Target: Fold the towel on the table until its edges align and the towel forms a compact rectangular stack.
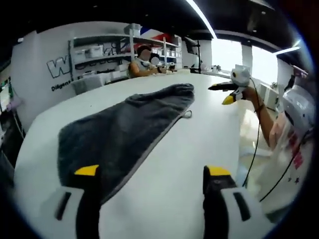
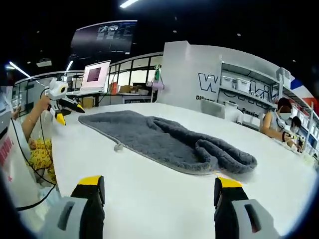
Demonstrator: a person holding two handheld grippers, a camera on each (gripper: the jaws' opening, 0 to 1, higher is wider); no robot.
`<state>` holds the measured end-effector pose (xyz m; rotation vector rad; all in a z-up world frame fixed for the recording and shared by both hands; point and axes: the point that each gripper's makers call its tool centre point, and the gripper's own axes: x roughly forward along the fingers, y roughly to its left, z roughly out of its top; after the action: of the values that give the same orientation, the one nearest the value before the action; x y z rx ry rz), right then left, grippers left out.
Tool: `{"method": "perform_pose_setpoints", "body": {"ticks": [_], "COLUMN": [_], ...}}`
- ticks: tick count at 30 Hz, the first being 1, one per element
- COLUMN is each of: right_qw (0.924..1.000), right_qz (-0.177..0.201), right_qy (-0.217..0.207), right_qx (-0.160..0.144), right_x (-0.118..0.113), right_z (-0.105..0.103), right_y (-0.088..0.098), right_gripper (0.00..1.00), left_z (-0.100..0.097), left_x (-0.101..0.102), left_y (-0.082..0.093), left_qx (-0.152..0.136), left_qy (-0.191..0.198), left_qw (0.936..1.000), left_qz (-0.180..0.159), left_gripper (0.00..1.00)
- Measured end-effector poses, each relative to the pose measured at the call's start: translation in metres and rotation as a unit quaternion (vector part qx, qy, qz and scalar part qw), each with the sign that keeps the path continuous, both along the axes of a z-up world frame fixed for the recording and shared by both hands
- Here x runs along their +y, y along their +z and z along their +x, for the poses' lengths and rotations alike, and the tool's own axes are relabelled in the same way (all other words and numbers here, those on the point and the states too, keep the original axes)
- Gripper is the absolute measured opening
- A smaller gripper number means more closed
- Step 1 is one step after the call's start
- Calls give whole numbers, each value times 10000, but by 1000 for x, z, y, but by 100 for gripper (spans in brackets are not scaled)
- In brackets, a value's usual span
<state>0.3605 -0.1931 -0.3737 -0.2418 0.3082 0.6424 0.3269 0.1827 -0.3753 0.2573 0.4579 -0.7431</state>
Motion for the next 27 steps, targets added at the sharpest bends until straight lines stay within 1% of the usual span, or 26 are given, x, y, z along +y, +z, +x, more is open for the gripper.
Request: {"method": "perform_pose_setpoints", "body": {"ticks": [3,5,7,8,9,13,14,15,17,18,21,25,27], "right_qw": [9999,9997,9992,9991,9990,9976,9966,9957,9923,9913,9893,9872,9856], "right_qz": [-77,-99,-65,-64,-62,-53,67,212,486,559,685,707,713], "right_qy": [-76,-112,-57,-66,-86,-276,-423,-490,-625,-648,-677,-819,-900], "right_qx": [72,184,380,403,443,628,702,754,950,996,1100,1173,1244], "right_x": [-9,-17,-22,-24,-27,-42,-48,-51,-56,-57,-58,-63,-66], "right_z": [6,13,19,22,27,51,59,64,72,76,86,103,110], "right_y": [-1,-1,-1,-1,0,0,0,1,-3,-5,-11,-18,-22], "right_gripper": [92,89,85,84,84,74,72,70,65,63,60,55,55], "left_z": [1,1,0,0,0,1,2,2,1,1,1,2,1], "left_x": [4,6,8,8,8,7,7,8,9,10,11,14,15], "left_y": [1,3,6,6,7,8,8,8,8,8,8,10,10], "left_qx": [4,-25,-48,-55,-67,-67,-89,-98,-98,-91,-77,-109,-111], "left_qy": [28,61,73,76,85,80,92,99,103,118,146,192,188], "left_qw": [10000,9999,9999,9998,9997,9995,9994,9994,9992,9991,9989,9989,9988], "left_qz": [-59,-89,-139,-164,-214,-305,-315,-327,-367,-397,-434,-423,-428], "left_gripper": [88,88,87,88,88,87,87,87,87,88,89,88,88]}}
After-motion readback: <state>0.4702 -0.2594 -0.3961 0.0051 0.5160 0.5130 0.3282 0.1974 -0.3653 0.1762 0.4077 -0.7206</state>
